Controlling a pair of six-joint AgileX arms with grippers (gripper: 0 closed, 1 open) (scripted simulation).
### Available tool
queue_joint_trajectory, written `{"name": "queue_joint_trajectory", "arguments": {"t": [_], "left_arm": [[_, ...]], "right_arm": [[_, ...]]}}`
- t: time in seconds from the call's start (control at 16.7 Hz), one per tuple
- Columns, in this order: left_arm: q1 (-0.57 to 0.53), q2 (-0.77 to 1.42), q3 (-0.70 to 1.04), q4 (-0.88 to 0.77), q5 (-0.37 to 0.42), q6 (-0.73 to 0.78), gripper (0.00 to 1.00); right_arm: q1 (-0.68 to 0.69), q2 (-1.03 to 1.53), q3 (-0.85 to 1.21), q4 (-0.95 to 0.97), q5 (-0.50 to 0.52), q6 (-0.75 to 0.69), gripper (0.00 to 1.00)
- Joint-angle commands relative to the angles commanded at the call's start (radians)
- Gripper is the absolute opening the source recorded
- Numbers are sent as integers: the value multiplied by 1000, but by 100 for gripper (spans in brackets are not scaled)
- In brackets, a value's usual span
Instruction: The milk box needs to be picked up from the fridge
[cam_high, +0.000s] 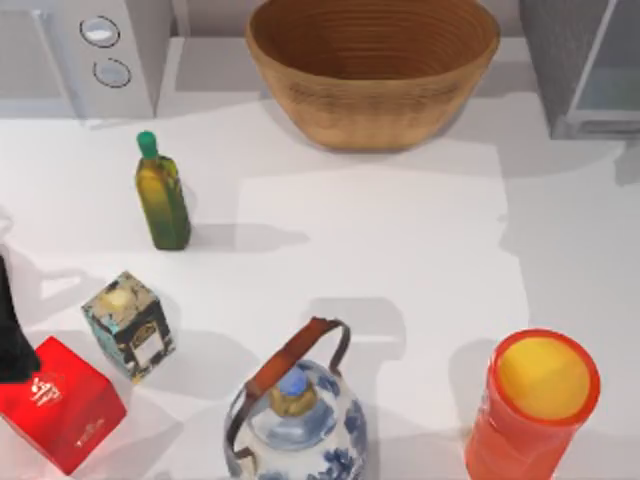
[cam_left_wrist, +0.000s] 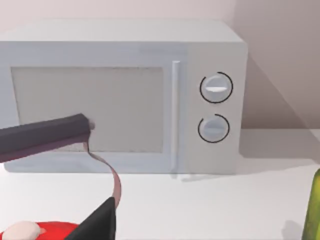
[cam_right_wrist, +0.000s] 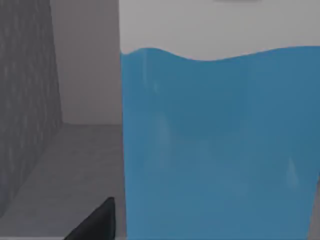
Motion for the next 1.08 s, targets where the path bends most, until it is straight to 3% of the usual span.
{"name": "queue_joint_trajectory", "arguments": {"t": [0.54,1.08], "left_arm": [[0,0,0,0,0,0,100],[0,0,0,0,0,0,100]], "right_arm": [[36,31,73,-56,38,0,100],[65,166,338,-186,68,-1,100]]}}
